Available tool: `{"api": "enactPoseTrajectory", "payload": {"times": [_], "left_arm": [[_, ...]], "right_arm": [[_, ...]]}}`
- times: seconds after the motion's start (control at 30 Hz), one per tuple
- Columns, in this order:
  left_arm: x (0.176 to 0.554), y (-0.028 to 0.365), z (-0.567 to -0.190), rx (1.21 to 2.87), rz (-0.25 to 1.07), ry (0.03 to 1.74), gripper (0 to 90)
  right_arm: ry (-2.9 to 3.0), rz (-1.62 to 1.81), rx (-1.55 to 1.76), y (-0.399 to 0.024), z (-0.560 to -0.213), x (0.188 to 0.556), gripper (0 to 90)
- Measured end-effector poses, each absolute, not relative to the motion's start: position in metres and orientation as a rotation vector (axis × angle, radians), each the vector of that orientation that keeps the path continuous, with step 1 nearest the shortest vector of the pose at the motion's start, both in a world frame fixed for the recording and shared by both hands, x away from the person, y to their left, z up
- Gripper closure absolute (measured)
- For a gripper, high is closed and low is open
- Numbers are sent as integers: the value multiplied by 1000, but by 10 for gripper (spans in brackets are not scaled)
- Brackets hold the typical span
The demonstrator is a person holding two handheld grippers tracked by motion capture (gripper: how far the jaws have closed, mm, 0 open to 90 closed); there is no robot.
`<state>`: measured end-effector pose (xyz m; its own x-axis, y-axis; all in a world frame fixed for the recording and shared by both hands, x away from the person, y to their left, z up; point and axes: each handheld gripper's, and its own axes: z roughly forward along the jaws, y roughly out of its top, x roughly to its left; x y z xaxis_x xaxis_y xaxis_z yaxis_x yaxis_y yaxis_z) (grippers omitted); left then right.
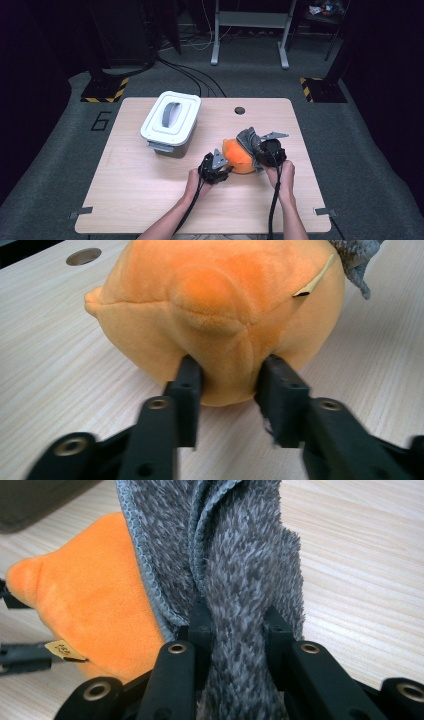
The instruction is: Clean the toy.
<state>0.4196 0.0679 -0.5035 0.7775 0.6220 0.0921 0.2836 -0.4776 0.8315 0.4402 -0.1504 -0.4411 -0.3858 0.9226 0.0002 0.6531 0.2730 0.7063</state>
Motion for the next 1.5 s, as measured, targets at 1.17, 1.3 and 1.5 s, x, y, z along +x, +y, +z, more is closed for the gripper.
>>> {"api": "enactPoseTrajectory", "payload": {"times": [1.17,1.3,1.5], "left_arm": [[422,80,-486,2013,247,807,793],[422,79,-487,2002,246,809,793],[422,80,-488,2003,245,805,792]], "right_arm": [[2217,819,1172,-93,-421,407,736],[2207,820,1191,-99,-421,407,736],[2194,834,1219,-110,-423,410,736]]}}
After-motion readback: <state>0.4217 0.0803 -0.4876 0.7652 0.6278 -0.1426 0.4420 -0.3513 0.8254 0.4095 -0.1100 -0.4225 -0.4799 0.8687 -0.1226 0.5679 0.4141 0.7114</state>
